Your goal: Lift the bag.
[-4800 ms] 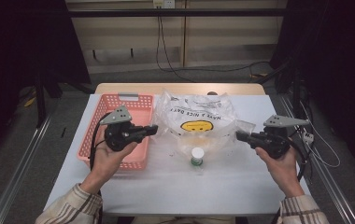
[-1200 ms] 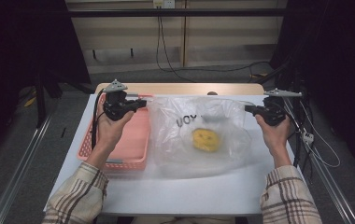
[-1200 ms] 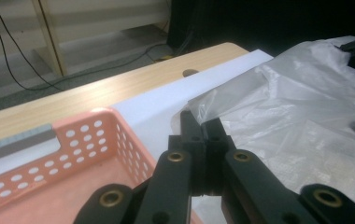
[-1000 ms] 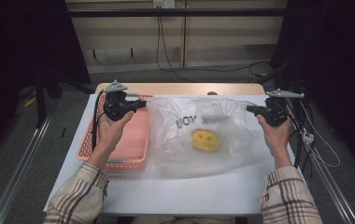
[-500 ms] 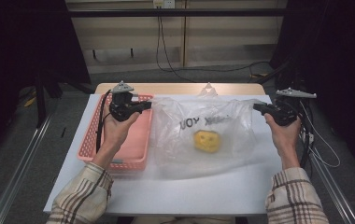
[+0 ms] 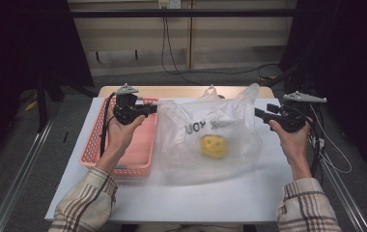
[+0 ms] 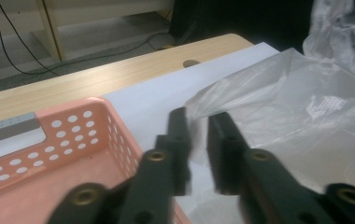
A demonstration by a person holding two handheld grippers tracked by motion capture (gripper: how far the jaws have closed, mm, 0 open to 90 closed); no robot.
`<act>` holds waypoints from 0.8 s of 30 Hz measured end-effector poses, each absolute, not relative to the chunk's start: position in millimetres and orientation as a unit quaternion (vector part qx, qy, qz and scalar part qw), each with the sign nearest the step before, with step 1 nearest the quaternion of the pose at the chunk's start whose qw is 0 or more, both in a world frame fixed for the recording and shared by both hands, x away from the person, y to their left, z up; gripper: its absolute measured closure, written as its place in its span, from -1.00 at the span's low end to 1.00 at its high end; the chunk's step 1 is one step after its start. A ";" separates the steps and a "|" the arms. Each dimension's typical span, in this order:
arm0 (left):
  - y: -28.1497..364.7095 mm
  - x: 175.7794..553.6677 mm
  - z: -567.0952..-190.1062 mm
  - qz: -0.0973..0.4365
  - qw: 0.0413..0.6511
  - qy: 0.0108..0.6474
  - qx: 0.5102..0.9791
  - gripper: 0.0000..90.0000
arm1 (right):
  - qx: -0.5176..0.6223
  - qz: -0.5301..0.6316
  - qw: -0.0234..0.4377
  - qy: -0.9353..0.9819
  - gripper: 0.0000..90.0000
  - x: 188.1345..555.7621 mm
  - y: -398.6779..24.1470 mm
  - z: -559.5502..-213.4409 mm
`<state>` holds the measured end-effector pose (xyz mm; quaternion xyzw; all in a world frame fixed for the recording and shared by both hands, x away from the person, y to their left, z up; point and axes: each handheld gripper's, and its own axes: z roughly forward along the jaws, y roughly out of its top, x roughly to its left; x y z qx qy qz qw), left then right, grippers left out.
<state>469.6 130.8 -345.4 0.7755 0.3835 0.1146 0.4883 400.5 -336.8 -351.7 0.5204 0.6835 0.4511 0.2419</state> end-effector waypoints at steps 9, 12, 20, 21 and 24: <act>135.4 460.3 -334.3 0.123 0.511 0.375 0.764 -0.46 | 0.510 0.456 0.242 0.688 -0.15 394.2 -328.5 -352.4; 138.5 456.6 -329.2 0.129 0.519 0.376 0.756 -0.68 | 0.512 0.455 0.242 0.687 -0.21 392.2 -328.7 -354.1; 154.1 455.1 -317.3 0.148 0.535 0.383 0.738 -0.83 | 0.514 0.457 0.242 0.685 -0.27 388.3 -329.6 -356.5; 155.0 454.3 -317.0 0.151 0.535 0.383 0.737 -0.84 | 0.514 0.458 0.242 0.684 -0.29 387.7 -329.7 -356.9; 156.0 449.5 -315.4 0.156 0.527 0.377 0.745 -0.88 | 0.520 0.456 0.242 0.681 -0.42 385.6 -330.2 -358.9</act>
